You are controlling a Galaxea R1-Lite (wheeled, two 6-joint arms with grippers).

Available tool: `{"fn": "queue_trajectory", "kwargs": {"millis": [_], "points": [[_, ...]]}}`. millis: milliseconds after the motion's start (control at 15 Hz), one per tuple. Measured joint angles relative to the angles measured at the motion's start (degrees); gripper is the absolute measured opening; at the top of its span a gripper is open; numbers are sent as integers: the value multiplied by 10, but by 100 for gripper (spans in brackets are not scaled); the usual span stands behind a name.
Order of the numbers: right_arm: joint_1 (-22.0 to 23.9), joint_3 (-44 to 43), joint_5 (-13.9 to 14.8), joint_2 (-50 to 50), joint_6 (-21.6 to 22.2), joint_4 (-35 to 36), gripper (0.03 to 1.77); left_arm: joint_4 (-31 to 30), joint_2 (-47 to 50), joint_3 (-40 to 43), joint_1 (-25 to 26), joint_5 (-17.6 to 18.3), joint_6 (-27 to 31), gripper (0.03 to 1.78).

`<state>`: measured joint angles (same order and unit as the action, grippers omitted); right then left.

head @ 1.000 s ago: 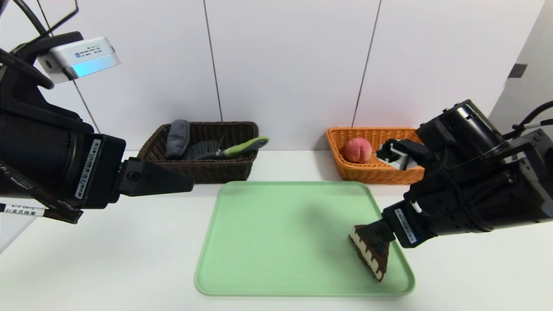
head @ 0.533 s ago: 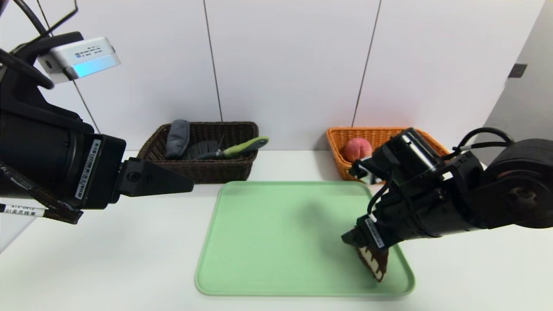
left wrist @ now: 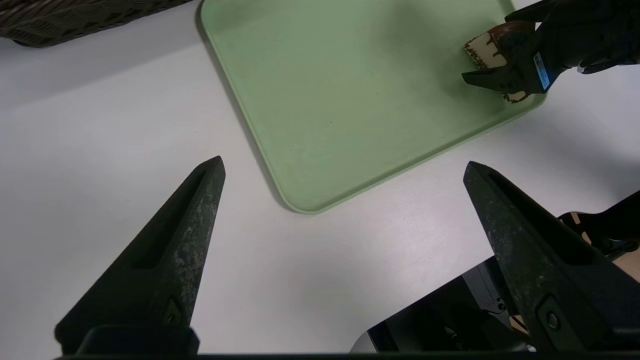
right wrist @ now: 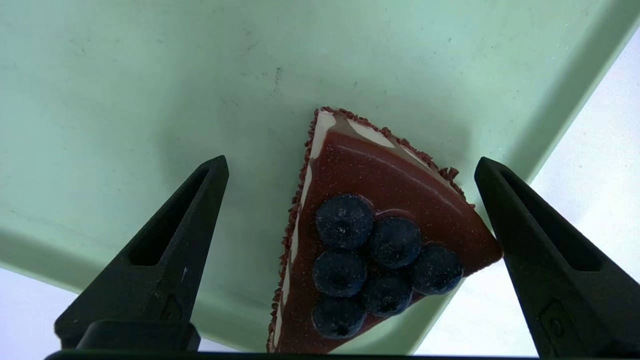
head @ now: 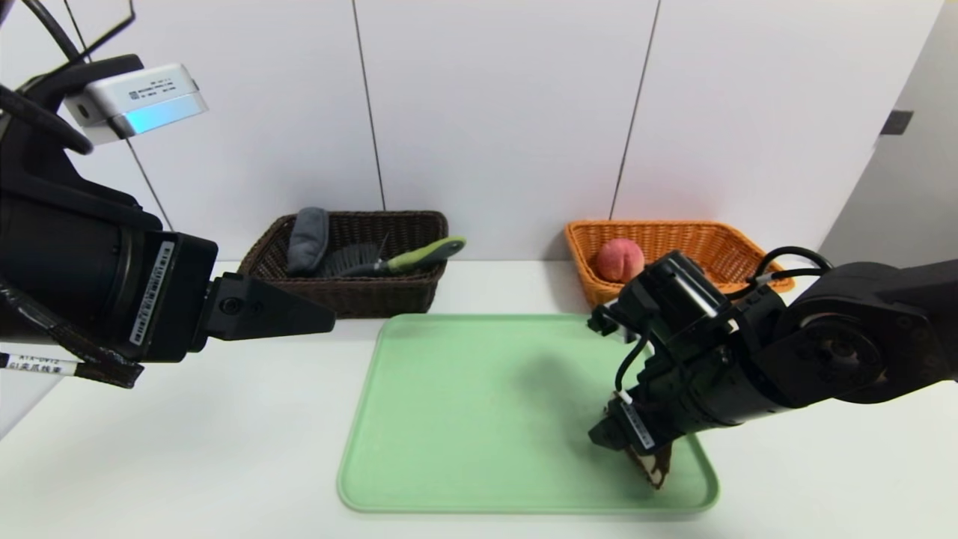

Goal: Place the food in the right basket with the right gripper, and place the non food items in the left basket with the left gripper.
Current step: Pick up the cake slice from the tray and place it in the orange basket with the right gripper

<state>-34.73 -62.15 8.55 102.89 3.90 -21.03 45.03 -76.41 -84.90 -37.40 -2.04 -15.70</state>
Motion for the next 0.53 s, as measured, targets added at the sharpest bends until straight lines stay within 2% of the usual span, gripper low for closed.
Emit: {"fn": "queue_trajectory", "kwargs": {"millis": [133,333,533], "points": [[0,0,0,1,-1,-1,169,0,0,0,0,0,0,169],[0,3,0,0,-2,-1,118,0,0,0,0,0,0,169],[2,4,0,-2,-1,0,88,0,0,0,0,0,0,169]]}}
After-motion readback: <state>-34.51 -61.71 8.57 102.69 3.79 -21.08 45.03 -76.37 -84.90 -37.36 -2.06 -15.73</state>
